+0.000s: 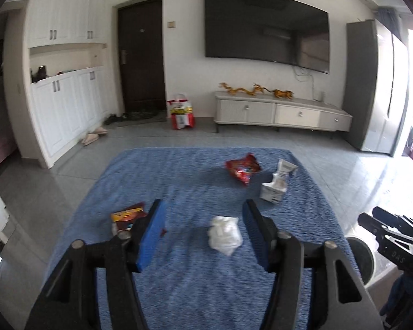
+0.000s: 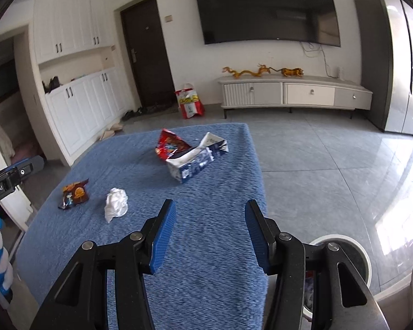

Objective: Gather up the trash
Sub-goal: 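Move both tools back over the remaining trash on the rug, then grasp the white milk carton with the right gripper while the left grasps the red chip bag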

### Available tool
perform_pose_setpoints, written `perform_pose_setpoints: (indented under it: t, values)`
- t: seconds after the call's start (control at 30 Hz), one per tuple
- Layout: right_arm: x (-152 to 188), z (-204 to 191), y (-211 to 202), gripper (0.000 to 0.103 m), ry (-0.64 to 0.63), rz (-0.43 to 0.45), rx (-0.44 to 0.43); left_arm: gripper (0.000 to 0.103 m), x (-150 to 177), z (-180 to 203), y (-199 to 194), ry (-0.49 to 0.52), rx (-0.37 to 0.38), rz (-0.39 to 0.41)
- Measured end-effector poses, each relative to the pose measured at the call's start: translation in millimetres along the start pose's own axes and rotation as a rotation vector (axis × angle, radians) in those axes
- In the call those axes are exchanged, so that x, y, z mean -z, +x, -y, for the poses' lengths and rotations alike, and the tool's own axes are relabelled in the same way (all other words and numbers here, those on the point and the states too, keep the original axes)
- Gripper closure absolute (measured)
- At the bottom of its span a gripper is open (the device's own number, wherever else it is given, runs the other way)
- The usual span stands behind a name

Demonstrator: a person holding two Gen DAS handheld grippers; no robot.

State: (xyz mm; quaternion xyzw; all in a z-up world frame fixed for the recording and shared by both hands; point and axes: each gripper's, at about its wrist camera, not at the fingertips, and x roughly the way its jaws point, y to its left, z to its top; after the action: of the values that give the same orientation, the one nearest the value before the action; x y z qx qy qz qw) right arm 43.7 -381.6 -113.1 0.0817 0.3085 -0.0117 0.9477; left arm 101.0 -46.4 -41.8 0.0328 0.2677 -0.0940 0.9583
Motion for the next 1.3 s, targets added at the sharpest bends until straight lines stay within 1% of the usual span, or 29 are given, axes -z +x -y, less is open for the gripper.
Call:
perform_pose_setpoints:
  t: [0.03,0.37,0.5,0.7,0.83,0.97,1.3]
  values:
    - [-1,-3,1,0.051,-0.006,-0.003,0.001,0.04,2,-6,-1,-0.008,-0.009,0.003]
    - [1,-42,10,0.048,-0.086,-0.052,0.001,0.037,17,-61,-8,-0.096,-0.05,0.005]
    - [-1,-55,13,0.046,-0.114,-0.067,-0.003,0.036,22,-80,-10,-0.125,-0.065,0.008]
    - [-2,-72,20,0.046,-0.155,-0.086,-0.018,0.036,29,-105,-8,-0.163,-0.108,-0.004]
    - [-1,-79,27,0.046,-0.175,-0.101,-0.03,0.036,32,-114,-4,-0.175,-0.132,-0.014]
    - [1,-78,34,0.046,-0.174,-0.113,-0.033,0.036,34,-115,3,-0.17,-0.149,-0.034]
    - [3,-58,49,0.046,-0.123,-0.132,-0.036,0.036,38,-108,25,-0.131,-0.151,-0.089]
